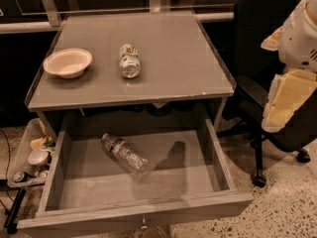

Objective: Pick water bottle from top drawer and place on counter

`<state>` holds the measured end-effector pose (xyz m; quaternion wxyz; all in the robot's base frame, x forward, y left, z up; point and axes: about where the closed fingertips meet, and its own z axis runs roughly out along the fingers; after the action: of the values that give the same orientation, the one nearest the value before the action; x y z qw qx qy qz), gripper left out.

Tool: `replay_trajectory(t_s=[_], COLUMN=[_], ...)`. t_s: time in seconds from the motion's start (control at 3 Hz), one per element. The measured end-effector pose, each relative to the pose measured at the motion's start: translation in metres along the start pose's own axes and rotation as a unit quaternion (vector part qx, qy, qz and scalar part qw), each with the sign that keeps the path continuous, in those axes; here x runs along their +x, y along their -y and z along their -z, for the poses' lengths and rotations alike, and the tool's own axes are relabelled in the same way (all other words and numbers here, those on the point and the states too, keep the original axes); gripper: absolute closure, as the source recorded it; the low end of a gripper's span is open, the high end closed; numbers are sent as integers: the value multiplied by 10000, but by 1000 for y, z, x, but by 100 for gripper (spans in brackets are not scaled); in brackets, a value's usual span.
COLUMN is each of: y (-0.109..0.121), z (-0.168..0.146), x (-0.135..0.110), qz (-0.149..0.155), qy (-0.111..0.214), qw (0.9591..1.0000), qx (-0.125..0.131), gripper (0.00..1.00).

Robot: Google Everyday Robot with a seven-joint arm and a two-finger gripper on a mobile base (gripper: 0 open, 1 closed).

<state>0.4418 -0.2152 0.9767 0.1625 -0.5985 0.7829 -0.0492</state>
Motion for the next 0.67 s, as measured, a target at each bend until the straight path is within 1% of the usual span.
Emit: replay_trajectory(t_s=[0.33, 0.67], y=[-11, -31], z=[-29, -84], x=[-19, -40], qz=[-50, -61], qy=[0, 29], qw=[10000, 9991], qx=[-66, -430], gripper=[0, 0])
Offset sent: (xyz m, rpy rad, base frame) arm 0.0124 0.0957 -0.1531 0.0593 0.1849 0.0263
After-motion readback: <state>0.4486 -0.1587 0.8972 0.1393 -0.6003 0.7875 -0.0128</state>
